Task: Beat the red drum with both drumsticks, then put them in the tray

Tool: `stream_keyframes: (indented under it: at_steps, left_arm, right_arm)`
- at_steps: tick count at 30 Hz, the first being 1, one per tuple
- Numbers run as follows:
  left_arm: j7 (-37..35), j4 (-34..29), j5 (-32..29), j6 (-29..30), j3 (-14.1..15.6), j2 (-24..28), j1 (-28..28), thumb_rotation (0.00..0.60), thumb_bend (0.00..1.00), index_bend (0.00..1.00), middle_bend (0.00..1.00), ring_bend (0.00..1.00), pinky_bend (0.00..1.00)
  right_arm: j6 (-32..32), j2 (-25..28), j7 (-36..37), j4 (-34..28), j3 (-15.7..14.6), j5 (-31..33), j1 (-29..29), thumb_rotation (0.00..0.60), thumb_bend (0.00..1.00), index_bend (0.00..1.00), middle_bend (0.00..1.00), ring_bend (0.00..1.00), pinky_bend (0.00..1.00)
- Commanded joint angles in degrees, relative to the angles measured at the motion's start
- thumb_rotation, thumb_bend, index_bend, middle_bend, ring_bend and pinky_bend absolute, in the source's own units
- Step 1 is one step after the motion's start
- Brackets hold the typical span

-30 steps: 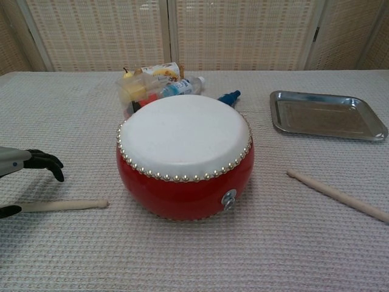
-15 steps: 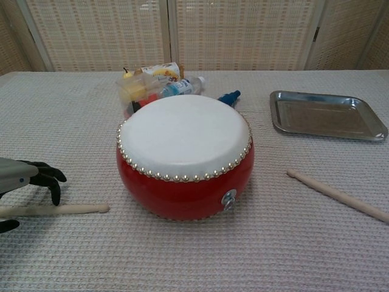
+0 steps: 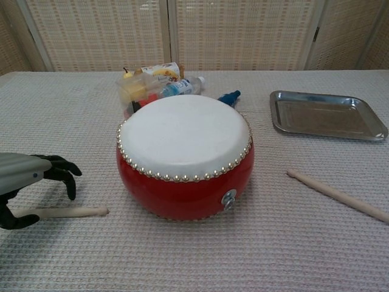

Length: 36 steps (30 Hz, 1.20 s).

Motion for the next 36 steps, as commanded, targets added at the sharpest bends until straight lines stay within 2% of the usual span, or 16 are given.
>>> stream_keyframes:
  at_steps: [1, 8, 11, 20, 29, 36]
  left_arm:
    - [-0.71, 2.52, 2.34, 3.42, -0.9, -3.48, 1.27, 0.6, 0.34, 0.34, 0.1, 0.03, 0.08]
    - [2.3, 3.92, 0.53, 3.65, -0.62, -6.8, 1.22, 0.6, 0.33, 0.38, 0.1, 0.03, 0.08]
    - [2.88, 4.8, -0.94, 4.57, -1.05, -9.48, 1.67, 0.6, 0.31, 0.41, 0.12, 0.05, 0.09]
    - [3.59, 5.82, -3.63, 6.32, -2.15, -12.85, 2.28, 0.6, 0.29, 0.44, 0.13, 0.06, 0.11]
    - [2.78, 6.11, -4.01, 7.51, -3.1, -13.42, 2.69, 0.6, 0.29, 0.45, 0.14, 0.07, 0.12]
    - [2.27, 7.9, -4.24, 6.96, -3.39, -14.43, 2.52, 0.6, 0.32, 0.49, 0.17, 0.08, 0.12]
  right_arm:
    - [0.01, 0.09, 0.02, 0.01, -0.02, 0.01, -0.03, 0.6, 0.19, 0.12, 0.09, 0.04, 0.16]
    - [-0.02, 0.21, 0.21, 0.04, -0.09, 0.14, -0.14, 0.6, 0.19, 0.12, 0.09, 0.04, 0.16]
    - [-0.07, 0.11, 0.33, 0.16, -0.13, 0.18, -0.17, 0.6, 0.19, 0.12, 0.09, 0.04, 0.16]
    - [-0.24, 0.01, 0.59, 0.44, -0.22, 0.28, -0.24, 0.6, 0.19, 0.12, 0.09, 0.04, 0.16]
    - [-0.61, 0.01, 0.65, 0.57, -0.25, 0.62, -0.26, 0.6, 0.19, 0.12, 0.09, 0.04, 0.16]
    - [-0.8, 0.02, 0.38, 0.37, -0.11, 0.81, -0.14, 0.6, 0.19, 0.12, 0.09, 0.04, 0.16]
